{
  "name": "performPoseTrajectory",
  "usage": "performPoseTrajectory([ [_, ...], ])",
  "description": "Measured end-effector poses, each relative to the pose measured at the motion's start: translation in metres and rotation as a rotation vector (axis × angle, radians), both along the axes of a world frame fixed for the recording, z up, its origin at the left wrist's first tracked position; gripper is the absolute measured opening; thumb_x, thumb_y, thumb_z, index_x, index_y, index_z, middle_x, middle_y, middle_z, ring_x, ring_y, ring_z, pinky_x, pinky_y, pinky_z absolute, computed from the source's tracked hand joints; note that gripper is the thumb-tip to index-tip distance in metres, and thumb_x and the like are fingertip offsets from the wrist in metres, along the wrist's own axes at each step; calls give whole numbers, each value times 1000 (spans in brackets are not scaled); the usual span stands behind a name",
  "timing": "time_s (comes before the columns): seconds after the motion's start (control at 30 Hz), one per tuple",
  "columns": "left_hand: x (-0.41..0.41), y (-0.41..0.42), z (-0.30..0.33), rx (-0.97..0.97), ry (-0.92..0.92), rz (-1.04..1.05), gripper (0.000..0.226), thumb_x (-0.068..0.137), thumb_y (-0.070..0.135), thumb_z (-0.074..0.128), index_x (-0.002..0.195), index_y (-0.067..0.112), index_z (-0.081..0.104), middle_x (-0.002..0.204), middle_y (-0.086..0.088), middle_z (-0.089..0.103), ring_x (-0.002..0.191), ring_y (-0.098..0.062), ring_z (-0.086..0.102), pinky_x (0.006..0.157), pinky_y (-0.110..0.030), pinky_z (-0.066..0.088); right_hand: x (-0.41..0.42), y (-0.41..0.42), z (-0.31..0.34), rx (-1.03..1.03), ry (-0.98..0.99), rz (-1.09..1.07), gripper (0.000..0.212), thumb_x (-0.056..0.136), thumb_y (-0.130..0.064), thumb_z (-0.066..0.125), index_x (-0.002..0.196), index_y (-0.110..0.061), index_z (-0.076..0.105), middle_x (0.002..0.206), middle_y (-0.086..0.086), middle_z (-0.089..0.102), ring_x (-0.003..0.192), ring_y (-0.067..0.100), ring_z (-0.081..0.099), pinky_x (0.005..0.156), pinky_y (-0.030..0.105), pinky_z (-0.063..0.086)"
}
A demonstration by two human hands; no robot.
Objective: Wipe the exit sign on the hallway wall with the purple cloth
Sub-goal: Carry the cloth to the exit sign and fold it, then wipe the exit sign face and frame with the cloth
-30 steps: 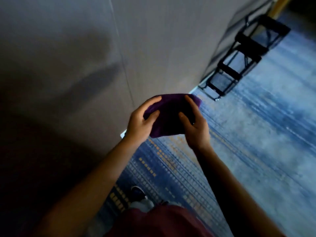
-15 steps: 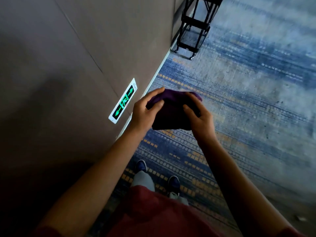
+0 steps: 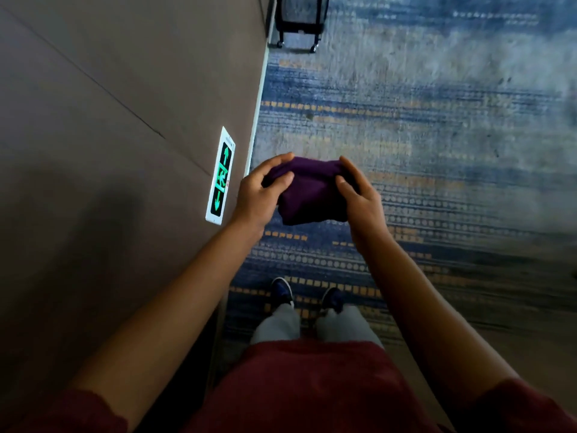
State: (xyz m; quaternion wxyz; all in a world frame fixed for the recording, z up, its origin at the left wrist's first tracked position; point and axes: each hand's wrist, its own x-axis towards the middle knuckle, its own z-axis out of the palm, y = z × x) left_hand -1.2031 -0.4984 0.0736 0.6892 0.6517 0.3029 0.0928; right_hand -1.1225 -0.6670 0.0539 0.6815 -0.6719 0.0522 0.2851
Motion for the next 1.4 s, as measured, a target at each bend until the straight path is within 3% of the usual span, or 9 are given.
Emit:
performPoseTrajectory([
  [0.13, 17, 17, -7, -1, 83, -8, 34, 91, 10, 73, 113, 36, 73, 122, 3, 73, 116, -16, 68, 99, -30, 56, 4, 15, -11, 26, 12, 19, 50, 103, -10, 56, 144, -38, 56, 132, -12, 64, 110, 0, 68, 84, 21, 57],
  [0.23, 32, 19, -14, 70, 72, -23, 29, 86, 21, 76, 109, 39, 72, 117, 11, 73, 113, -13, 69, 95, -26, 58, 16, 21, -19, 22, -55, 46, 46, 101, -11, 55, 136, -40, 63, 124, -14, 69, 106, -1, 70, 83, 18, 55],
  [0.33, 45, 20, -39, 113, 25, -17, 33, 89, 13, 72, 111, 37, 70, 123, 3, 72, 118, -18, 67, 103, -35, 56, 32, 22, -39, 49, -93, 74, 42, 98, -12, 55, 129, -38, 68, 115, -18, 75, 107, 1, 71, 83, 18, 55],
  [0.6, 42, 47, -117, 172, 32, 18, 39, 90, 6, 69, 125, 20, 69, 125, 3, 72, 118, -16, 67, 106, -35, 53, 47, 49, -114, 20, -79, 95, 41, 97, -21, 61, 136, -34, 65, 119, -15, 75, 107, 2, 71, 79, 21, 59],
  [0.7, 53, 74, -172, 195, 57, 42, 38, 90, 8, 70, 126, 21, 70, 123, 4, 73, 116, -11, 68, 105, -35, 54, 55, 84, -174, -3, -146, 143, 59, 94, -20, 63, 151, -30, 49, 144, -1, 62, 130, 13, 60, 109, 39, 51],
  [0.77, 62, 88, -210, 248, 68, 43, 37, 91, 8, 70, 126, 19, 70, 124, 6, 72, 115, -6, 67, 107, -35, 53, 60, 107, -216, 9, -153, 148, 64, 98, -10, 60, 157, -24, 39, 152, 5, 53, 138, 19, 53, 117, 45, 43],
  [0.97, 92, 132, -327, 381, -10, 123, 35, 92, 7, 68, 125, 19, 70, 123, 9, 71, 112, 2, 65, 106, -25, 51, 90, 166, -349, 125, -206, 163, 60, 100, -7, 55, 156, -25, 42, 147, 3, 58, 131, 16, 59, 110, 40, 50],
  [1.1, 96, 158, -391, 439, -81, 18, 35, 88, 6, 71, 120, 18, 70, 125, -1, 71, 115, -9, 66, 109, -30, 50, 91, 188, -418, 188, -248, 167, 54, 100, 3, 52, 150, -17, 50, 147, 9, 58, 135, 22, 57, 114, 41, 46],
  [1.4, 59, 179, -415, 485, -113, 206, 32, 92, 3, 69, 118, 21, 70, 118, 6, 71, 110, -7, 65, 99, -19, 50, 77, 223, -444, 281, -267, 301, 52, 100, -2, 51, 146, -25, 56, 138, -3, 64, 126, 11, 62, 101, 28, 53],
])
